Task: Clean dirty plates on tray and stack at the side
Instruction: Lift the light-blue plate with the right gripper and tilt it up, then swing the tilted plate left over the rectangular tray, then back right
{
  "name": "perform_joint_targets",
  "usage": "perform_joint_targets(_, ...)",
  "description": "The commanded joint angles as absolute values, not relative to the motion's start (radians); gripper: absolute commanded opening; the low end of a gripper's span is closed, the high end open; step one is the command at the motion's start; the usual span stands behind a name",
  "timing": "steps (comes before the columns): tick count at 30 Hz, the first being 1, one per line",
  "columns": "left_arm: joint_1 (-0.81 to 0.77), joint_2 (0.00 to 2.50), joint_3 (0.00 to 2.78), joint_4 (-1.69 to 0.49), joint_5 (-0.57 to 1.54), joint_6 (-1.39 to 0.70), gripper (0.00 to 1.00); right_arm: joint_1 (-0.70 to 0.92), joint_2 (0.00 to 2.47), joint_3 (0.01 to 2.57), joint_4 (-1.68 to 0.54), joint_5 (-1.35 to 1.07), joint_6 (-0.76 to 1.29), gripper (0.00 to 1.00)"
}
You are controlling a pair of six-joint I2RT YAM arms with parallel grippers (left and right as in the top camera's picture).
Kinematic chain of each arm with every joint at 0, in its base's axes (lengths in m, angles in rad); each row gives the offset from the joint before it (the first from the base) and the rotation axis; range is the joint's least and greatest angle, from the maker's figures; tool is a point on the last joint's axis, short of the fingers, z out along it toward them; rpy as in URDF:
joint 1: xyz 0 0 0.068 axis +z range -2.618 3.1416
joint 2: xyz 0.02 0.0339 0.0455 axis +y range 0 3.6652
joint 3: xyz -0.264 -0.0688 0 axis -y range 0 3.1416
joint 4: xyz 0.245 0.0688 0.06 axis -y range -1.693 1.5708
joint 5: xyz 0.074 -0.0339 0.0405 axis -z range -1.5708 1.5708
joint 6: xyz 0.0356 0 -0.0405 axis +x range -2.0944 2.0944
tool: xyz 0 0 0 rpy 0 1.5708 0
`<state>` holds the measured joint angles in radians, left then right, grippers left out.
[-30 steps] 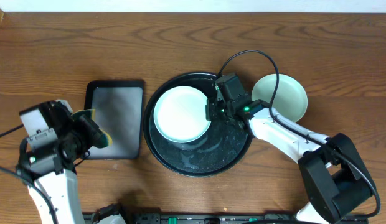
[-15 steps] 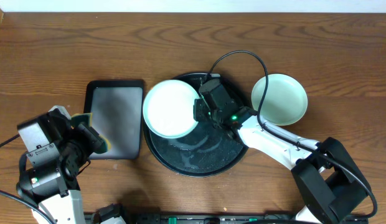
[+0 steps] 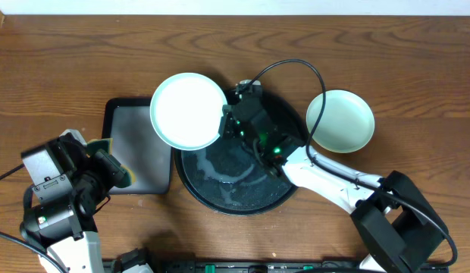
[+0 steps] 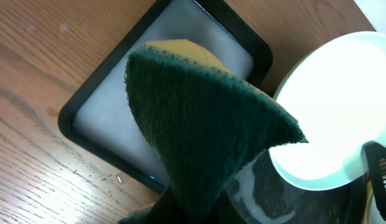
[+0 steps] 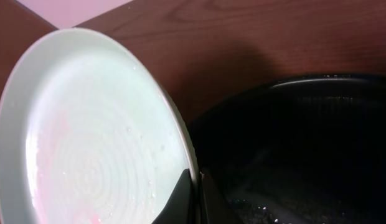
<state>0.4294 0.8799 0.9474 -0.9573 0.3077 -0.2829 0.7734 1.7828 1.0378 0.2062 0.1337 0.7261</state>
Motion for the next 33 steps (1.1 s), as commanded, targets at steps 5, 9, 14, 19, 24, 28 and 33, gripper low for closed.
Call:
perform_joint_targets(5, 0.434, 0.874, 0.951, -0.960, 0.295, -0.263, 0.07, 0.801, 1.823, 1.212, 0.189, 0.229, 0.711, 0.01)
perform_joint_targets(9, 0.434, 0.874, 0.951, -0.961, 0.294, -0.263, 0.08, 0.819, 1.891, 1.369, 0.102, 0.237, 0.628, 0.01)
perform_joint_targets(14, 0.434, 0.875, 0.951, -0.960, 0.243, -0.263, 0.07, 0.876, 1.990, 1.548, 0.028, 0.321, 0.419, 0.01)
perform_joint_targets(19, 0.434, 0.884, 0.951, -0.959, 0.223, -0.263, 0.07, 0.951, 2.055, 1.604, 0.051, 0.482, 0.181, 0.01)
perform_joint_targets(24, 0.434, 0.912, 0.950, -0.956, 0.224, -0.263, 0.07, 1.011, 2.098, 1.604, 0.147, 0.590, -0.098, 0.01)
perform_joint_targets(28, 0.434, 0.941, 0.950, -0.956, 0.224, -0.264, 0.07, 1.046, 2.121, 1.604, 0.279, 0.640, -0.339, 0.01)
perform_joint_targets(33, 0.434, 0.948, 0.950, -0.956, 0.224, -0.263, 0.08, 1.070, 2.122, 1.604, 0.432, 0.676, -0.570, 0.01)
